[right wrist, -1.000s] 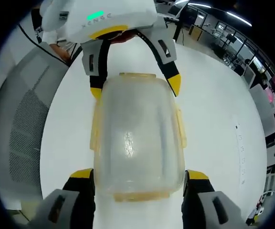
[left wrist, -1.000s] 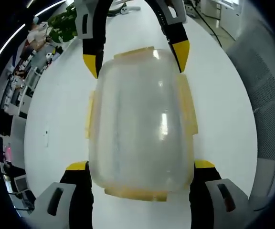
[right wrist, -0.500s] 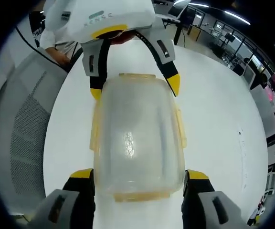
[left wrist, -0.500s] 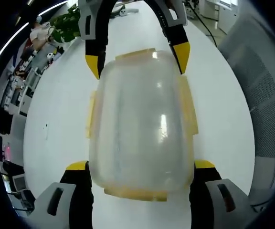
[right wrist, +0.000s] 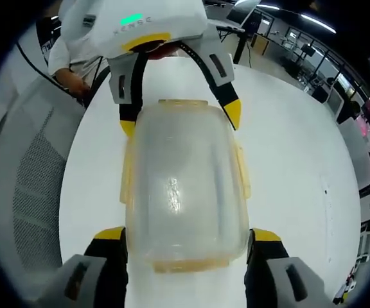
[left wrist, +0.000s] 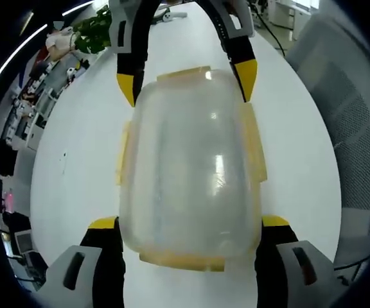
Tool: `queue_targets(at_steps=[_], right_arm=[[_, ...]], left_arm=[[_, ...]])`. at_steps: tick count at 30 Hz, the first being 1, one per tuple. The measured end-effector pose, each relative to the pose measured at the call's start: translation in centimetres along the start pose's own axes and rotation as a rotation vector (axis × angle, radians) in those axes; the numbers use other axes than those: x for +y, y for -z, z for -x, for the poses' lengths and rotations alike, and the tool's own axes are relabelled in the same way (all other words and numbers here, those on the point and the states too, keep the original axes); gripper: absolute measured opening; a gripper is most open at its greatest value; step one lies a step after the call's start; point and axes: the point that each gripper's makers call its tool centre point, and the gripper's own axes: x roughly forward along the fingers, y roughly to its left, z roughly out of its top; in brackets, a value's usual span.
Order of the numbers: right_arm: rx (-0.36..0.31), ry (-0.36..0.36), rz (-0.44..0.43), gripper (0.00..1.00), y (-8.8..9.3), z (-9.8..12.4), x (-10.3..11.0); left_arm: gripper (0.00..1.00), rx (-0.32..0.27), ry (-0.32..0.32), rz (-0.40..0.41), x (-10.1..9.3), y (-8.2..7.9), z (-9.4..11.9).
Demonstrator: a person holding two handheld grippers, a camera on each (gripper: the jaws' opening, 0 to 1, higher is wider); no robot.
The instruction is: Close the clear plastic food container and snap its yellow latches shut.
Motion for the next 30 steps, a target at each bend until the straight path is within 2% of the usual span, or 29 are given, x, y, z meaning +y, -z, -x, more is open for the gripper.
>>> queue_targets(at_steps=[13, 30], right_arm=[[0.0, 0.011, -0.011, 0.75, -2.8, -1.2, 0.2], [0.013, 0.022, -0.007, 0.75, -3.3, -1.6, -0.5]], left_arm=[[0.83, -0.004, 0.001, 0.004, 0.1, 2.7, 1.0], [0.84, -0.02, 0.005, 0.032, 0.6, 3.3, 0.9]])
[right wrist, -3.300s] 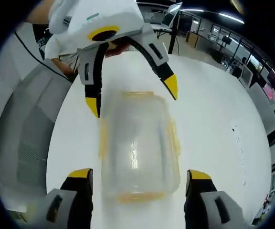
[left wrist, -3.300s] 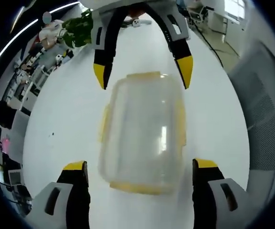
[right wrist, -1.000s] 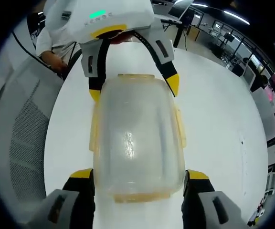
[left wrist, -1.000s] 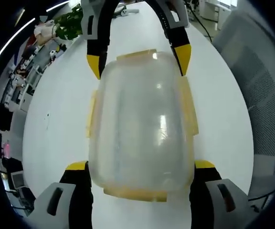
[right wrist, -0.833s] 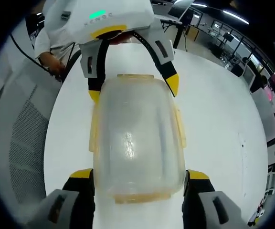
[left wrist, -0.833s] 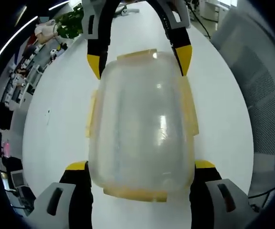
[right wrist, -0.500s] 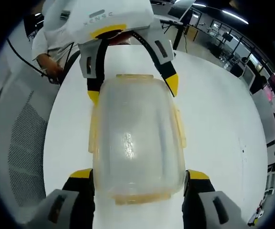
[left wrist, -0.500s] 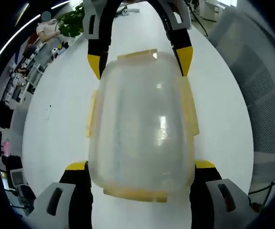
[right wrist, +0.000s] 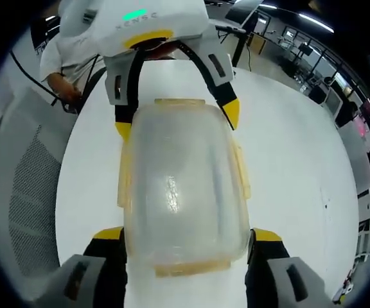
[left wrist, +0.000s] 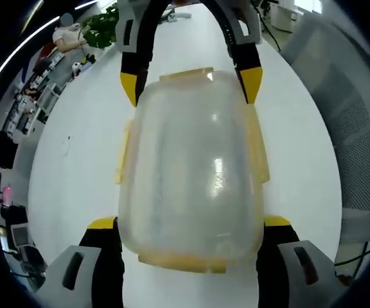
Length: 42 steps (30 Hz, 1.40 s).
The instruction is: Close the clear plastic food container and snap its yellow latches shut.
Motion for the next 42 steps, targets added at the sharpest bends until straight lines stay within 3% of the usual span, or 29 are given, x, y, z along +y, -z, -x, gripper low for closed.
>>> queue_targets(at_steps=[29, 42], right_arm=[[-0.009, -0.005, 0.032, 0.75, -0.6, -0.8, -4.5], [-0.006, -0.003, 0.043, 0.75, -0.5, -1.0, -5.8]], left_arm=[[0.84, -0.013, -0.007, 0.042, 4.1, 0.6, -0.8], [0.84, -0.009, -0.016, 0.061, 5.1, 0.6, -1.0]])
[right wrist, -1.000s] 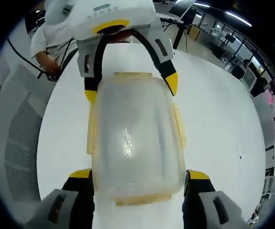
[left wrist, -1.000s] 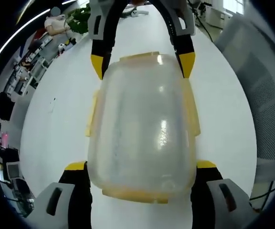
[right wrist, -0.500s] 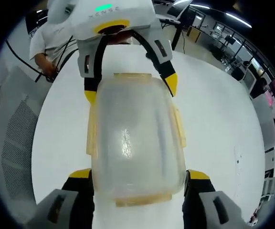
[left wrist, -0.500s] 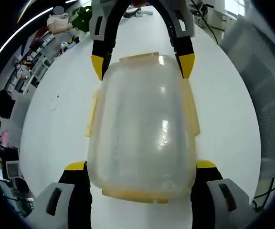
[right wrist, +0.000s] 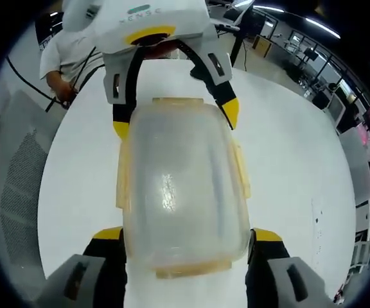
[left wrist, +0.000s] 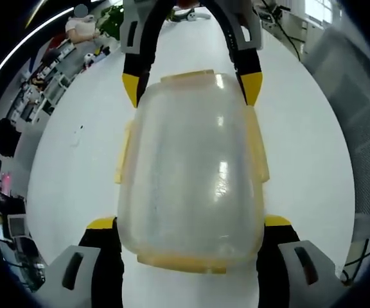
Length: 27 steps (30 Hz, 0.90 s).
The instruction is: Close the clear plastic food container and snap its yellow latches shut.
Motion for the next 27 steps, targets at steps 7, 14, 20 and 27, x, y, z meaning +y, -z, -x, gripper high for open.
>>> queue_targets(at_steps=[7, 14, 20, 27], right_arm=[[-0.001, 0.001, 0.002, 0.76, 0.0, 0.0, 0.0], [-0.008, 0.017, 0.006, 0.77, -0.1, 0.0, -0.1], [-0.052, 0.054, -0.028, 0.98, -0.5, -0.2, 0.0], [-0.059, 0.075, -0.016, 0.99, -0.4, 0.2, 0.3]], left_arm=[[0.85, 0.007, -0.001, 0.001, 0.0, 0.0, 0.0], [0.85, 0.008, -0.002, 0.002, 0.0, 0.0, 0.1], [0.99, -0.018, -0.046, -0.014, 0.3, -0.1, 0.7], [0.99, -0.008, -0.072, -0.002, 0.2, 0.6, 1.1]])
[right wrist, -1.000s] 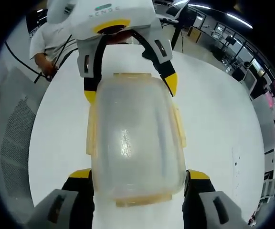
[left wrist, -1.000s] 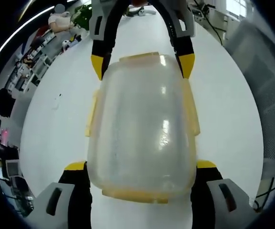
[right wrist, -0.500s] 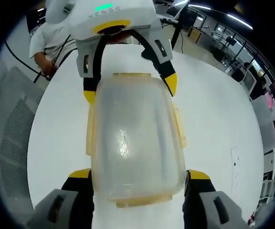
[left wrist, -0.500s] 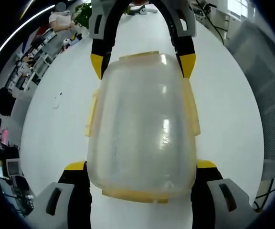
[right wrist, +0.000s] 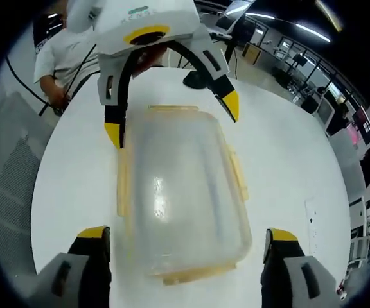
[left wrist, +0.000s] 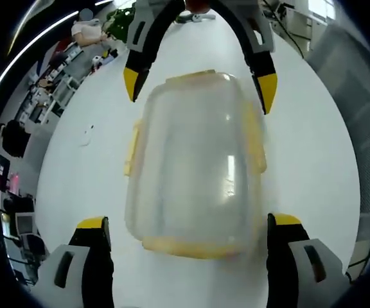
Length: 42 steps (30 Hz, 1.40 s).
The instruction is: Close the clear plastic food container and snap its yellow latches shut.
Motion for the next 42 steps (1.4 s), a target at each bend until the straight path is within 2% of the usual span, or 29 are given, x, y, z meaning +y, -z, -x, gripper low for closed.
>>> queue_targets(at_steps=[7, 13, 14, 17, 22, 34, 38, 42], right_arm=[[-0.018, 0.061, 0.003, 0.99, -0.4, 1.8, -0.7], [-0.101, 0.147, -0.048, 0.99, -1.3, 4.4, -0.7], [-0.117, 0.148, -0.06, 0.99, -1.4, 4.6, -0.5], [-0.139, 0.171, -0.095, 0.99, -1.1, 5.4, -0.1], [-0.157, 0.176, -0.125, 0.99, -1.0, 6.0, 0.9], [-0.216, 0.198, -0.18, 0.99, -1.5, 7.3, 2.7], [-0.247, 0.209, -0.195, 0.99, -1.8, 7.4, 3.7], [-0.282, 0.211, -0.233, 0.99, -2.0, 7.7, 4.3]], left_arm=[[0.99, -0.014, -0.023, 0.049, -0.6, -0.3, 1.0], [0.99, -0.099, -0.089, 0.204, -1.2, -1.5, 2.6], [0.99, -0.085, -0.086, 0.189, -1.6, -1.3, 2.7], [0.99, -0.097, -0.098, 0.177, -2.5, -1.4, 3.2], [0.99, -0.11, -0.119, 0.218, -3.0, -1.2, 4.1], [0.99, -0.124, -0.142, 0.229, -4.8, -1.0, 6.1], [0.99, -0.164, -0.14, 0.292, -5.3, -1.4, 6.4], [0.99, -0.163, -0.15, 0.316, -6.1, -1.2, 6.6]])
